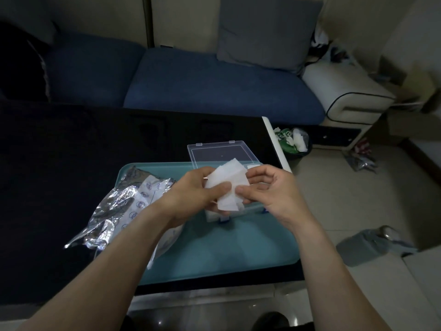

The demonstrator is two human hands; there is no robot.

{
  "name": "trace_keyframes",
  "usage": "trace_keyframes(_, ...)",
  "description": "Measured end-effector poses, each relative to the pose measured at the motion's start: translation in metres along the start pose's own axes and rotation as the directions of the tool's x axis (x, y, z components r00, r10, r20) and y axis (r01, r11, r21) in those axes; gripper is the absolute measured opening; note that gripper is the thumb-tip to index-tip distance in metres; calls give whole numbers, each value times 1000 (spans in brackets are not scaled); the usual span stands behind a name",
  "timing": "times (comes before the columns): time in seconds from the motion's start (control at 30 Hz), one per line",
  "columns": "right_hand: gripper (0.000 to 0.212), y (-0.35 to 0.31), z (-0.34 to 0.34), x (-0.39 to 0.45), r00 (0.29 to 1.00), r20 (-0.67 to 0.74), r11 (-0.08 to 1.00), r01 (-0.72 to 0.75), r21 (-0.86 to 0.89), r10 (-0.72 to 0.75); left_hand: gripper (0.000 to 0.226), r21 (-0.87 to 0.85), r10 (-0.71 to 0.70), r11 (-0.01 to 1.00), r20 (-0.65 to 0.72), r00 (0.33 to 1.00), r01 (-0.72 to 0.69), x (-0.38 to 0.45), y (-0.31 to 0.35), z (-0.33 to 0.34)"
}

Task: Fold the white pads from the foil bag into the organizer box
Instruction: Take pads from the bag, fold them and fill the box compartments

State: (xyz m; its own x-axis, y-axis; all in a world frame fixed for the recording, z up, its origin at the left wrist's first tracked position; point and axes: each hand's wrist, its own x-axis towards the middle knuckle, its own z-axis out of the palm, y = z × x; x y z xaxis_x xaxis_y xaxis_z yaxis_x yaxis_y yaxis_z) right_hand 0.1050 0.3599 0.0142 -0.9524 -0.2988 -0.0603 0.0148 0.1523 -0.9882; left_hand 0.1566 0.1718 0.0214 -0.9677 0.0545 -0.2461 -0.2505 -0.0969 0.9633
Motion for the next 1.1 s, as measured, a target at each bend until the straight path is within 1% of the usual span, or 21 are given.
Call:
trace_keyframes(0.03, 36, 1, -3, 0, 1000, -7, 1000, 4, -18, -4, 30, -87, -38, 995, 28, 999, 41, 1, 1, 3)
trace_keyframes(0.07, 35, 1, -5, 1, 1000, -13, 999, 3, -38, -4, 31, -132, -69, 989, 45, 997, 74, 2, 1, 4)
trace_keyframes(0.1, 33, 2, -6, 1, 1000, -11, 999, -2, -53, 1, 30, -138, -90, 986, 40, 995, 95, 3, 1, 5)
trace_keyframes(0.13, 32, 2, -8, 1, 1000, -6, 998, -4, -62, 4, 27, -120, -100, 988, 16, 995, 101, 6, 0, 7)
trace_keyframes(0.23, 31, 2, -12, 0, 1000, 23, 995, 0, -104, 3, 16, -67, -79, 995, -127, 989, 71, 10, -3, 11)
trace_keyframes(0.3, 29, 1, -14, -1, 1000, 15, 992, -2, -125, 4, 17, -60, -43, 998, -190, 981, 32, 14, -6, 12)
trace_keyframes(0.37, 26, 1, -16, -2, 1000, -14, 992, -13, -127, 11, 19, -65, -19, 998, -213, 977, 5, 16, -7, 12)
trace_keyframes(0.47, 24, 0, -18, -2, 1000, -25, 987, -19, -160, 15, 23, -53, 9, 998, -188, 982, -20, 17, -8, 12)
trace_keyframes(0.57, 24, -1, -18, -3, 1000, 1, 982, -3, -188, 4, 24, -91, -4, 996, -63, 998, -1, 15, -8, 12)
trace_keyframes(0.6, 23, -1, -19, -3, 1000, 2, 983, 5, -185, -5, 22, -110, -13, 994, -41, 999, 8, 14, -7, 12)
trace_keyframes(0.63, 20, -1, -19, -3, 1000, 3, 984, 14, -178, -14, 19, -132, -26, 991, -45, 999, 20, 14, -6, 12)
trace_keyframes(0.73, 16, -1, -19, -3, 1000, 1, 987, 28, -158, -28, 16, -208, -77, 977, -133, 988, 49, 16, -5, 10)
trace_keyframes(0.87, 21, -4, -19, -4, 1000, 1, 984, 26, -177, -26, 16, -175, -86, 984, -227, 970, 46, 20, -8, 6)
trace_keyframes(0.93, 22, -6, -17, -5, 999, 24, 980, 41, -196, -37, 21, -190, -88, 981, -241, 967, 42, 20, -9, 7)
trace_keyframes(1.0, 18, -7, -12, -6, 997, 25, 978, 72, -195, -69, 26, -213, -100, 976, -249, 963, 47, 19, -10, 9)
trace_keyframes(1.1, 12, -7, -3, -6, 987, -78, 977, 127, -171, -142, 23, -202, -112, 977, -224, 968, 66, 19, -12, 14)
